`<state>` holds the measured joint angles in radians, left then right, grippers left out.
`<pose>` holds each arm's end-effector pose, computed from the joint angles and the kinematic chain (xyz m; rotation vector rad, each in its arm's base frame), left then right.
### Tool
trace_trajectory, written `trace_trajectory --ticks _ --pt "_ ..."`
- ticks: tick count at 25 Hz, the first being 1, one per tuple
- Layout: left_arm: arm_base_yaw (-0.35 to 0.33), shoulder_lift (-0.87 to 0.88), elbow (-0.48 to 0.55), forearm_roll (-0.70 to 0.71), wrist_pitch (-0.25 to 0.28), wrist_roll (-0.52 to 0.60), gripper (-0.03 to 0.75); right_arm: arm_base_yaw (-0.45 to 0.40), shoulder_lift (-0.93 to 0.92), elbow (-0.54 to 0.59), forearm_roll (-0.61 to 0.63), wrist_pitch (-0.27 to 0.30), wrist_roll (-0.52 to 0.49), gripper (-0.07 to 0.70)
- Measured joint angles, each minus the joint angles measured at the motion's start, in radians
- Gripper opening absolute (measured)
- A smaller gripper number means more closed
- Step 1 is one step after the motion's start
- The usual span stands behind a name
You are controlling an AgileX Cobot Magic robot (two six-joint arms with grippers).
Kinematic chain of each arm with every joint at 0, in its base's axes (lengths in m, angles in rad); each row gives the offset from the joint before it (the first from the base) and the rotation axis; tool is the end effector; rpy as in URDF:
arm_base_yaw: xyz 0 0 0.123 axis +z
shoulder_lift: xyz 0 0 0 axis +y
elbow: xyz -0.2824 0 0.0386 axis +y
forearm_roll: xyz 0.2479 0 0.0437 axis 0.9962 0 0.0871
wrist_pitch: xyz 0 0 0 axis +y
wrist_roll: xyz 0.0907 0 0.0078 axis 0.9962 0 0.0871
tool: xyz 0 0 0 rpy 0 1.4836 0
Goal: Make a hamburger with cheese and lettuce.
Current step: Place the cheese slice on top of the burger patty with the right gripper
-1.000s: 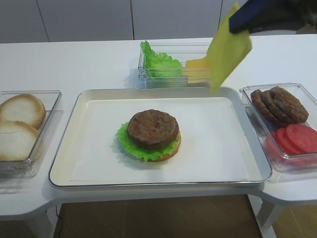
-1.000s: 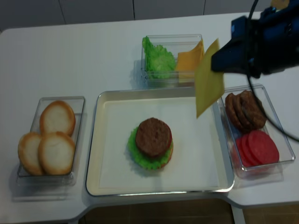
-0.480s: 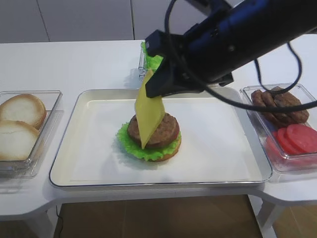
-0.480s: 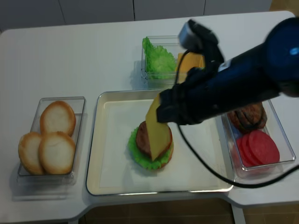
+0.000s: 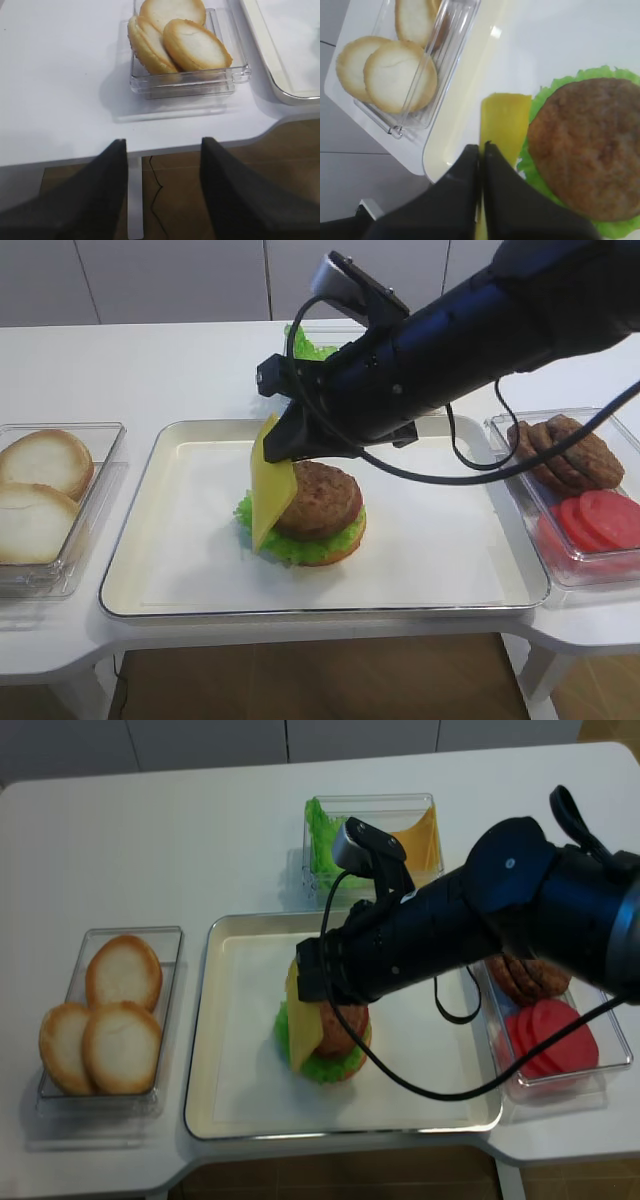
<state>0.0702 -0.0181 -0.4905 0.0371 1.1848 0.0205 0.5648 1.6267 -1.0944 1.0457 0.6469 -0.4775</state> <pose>-0.0124 0.0023 0.2647 -0.0584 2.1600 0.0975 0.2649 0.2242 0.2585 -0.4086 2.4955 1.1124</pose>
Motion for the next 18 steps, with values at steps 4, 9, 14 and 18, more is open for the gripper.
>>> trace_trajectory --ticks 4,9,14,18 --pt "0.000 0.000 0.000 0.000 0.000 0.000 0.352 0.000 0.003 0.000 0.012 -0.020 -0.009 0.035" --pt "0.000 0.000 0.000 0.000 0.000 0.000 0.352 0.000 0.004 0.000 0.016 -0.079 -0.017 0.035" --pt "0.000 0.000 0.000 0.000 0.000 0.000 0.352 0.000 0.004 0.000 0.001 -0.119 -0.021 0.035" --pt "0.000 0.000 0.000 0.000 0.000 0.000 0.352 0.000 0.004 0.000 -0.033 -0.121 -0.017 0.035"
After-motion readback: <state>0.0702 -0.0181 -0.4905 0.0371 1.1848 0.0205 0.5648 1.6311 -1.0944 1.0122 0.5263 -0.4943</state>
